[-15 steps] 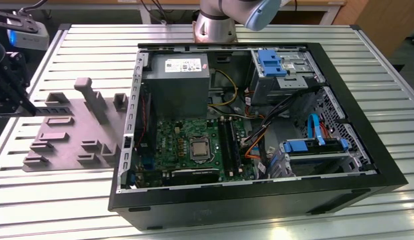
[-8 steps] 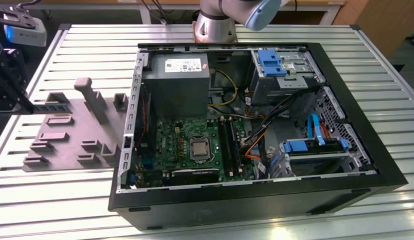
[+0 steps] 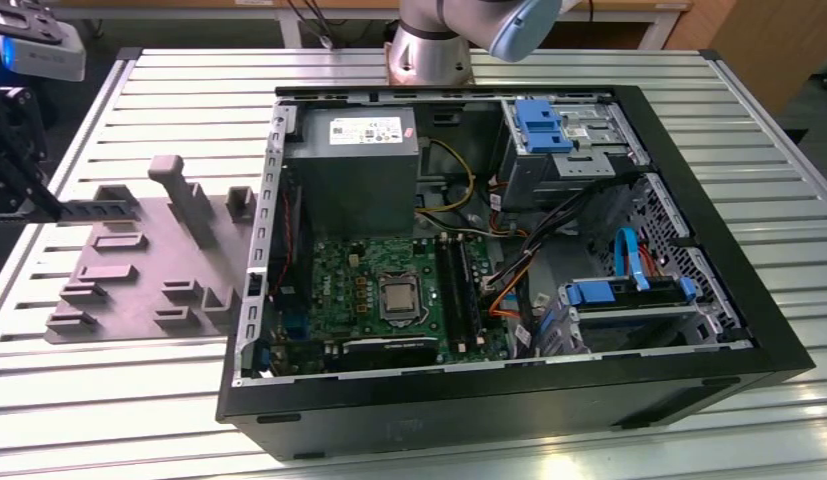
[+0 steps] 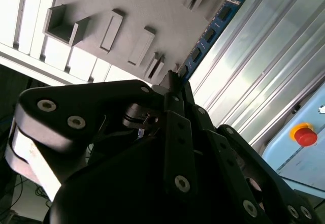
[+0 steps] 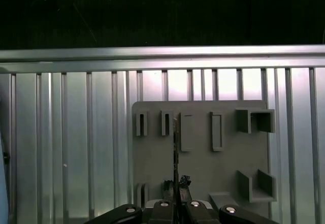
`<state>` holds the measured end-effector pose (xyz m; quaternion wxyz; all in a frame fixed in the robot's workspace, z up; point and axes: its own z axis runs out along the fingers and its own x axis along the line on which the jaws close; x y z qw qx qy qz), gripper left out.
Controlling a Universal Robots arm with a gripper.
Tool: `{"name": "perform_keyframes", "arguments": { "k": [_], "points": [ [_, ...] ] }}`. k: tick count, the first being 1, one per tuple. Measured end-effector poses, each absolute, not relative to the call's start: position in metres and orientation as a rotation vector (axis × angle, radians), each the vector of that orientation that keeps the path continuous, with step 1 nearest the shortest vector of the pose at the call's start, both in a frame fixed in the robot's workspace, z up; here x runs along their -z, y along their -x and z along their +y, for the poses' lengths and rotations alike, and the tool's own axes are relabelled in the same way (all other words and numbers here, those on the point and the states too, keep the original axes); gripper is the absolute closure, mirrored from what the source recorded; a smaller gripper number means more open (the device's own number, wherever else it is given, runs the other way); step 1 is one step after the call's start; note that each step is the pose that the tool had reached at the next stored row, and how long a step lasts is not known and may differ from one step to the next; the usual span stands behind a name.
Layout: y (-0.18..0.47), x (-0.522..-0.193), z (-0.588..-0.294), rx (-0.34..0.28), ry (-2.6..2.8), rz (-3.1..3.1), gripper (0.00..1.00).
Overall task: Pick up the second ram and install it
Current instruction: 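Pick up the second ram and move it above second insertion slot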
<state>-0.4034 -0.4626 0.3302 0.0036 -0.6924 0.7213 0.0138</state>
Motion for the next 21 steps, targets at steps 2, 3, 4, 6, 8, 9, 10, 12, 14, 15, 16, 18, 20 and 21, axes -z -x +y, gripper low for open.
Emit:
{"name": "perform_keyframes", "arguments": {
  "k": [2, 3, 4, 6, 8, 9, 10, 12, 14, 15, 16, 18, 20, 21],
  "points": [
    [0.403, -0.332, -0.463, -0.043, 2.170, 2.261, 0.86],
    [0.403, -0.333, -0.463, -0.043, 2.170, 2.261, 0.86],
    [0.403, -0.334, -0.463, -0.043, 2.170, 2.261, 0.86],
    [0.403, -0.336, -0.463, -0.043, 2.170, 2.261, 0.86],
    [0.403, -0.338, -0.463, -0.043, 2.170, 2.261, 0.86],
    [0.403, -0.339, -0.463, -0.043, 2.170, 2.261, 0.86],
    [0.403, -0.340, -0.463, -0.043, 2.170, 2.261, 0.86],
    [0.403, -0.342, -0.463, -0.043, 2.170, 2.261, 0.86],
    [0.403, -0.344, -0.463, -0.043, 2.170, 2.261, 0.86],
    [0.403, -0.345, -0.463, -0.043, 2.170, 2.261, 0.86],
    [0.403, -0.346, -0.463, -0.043, 2.170, 2.261, 0.86],
    [0.403, -0.348, -0.463, -0.043, 2.170, 2.261, 0.86],
    [0.403, -0.349, -0.463, -0.043, 2.170, 2.261, 0.86],
    [0.403, -0.350, -0.463, -0.043, 2.170, 2.261, 0.86]
  ]
}}
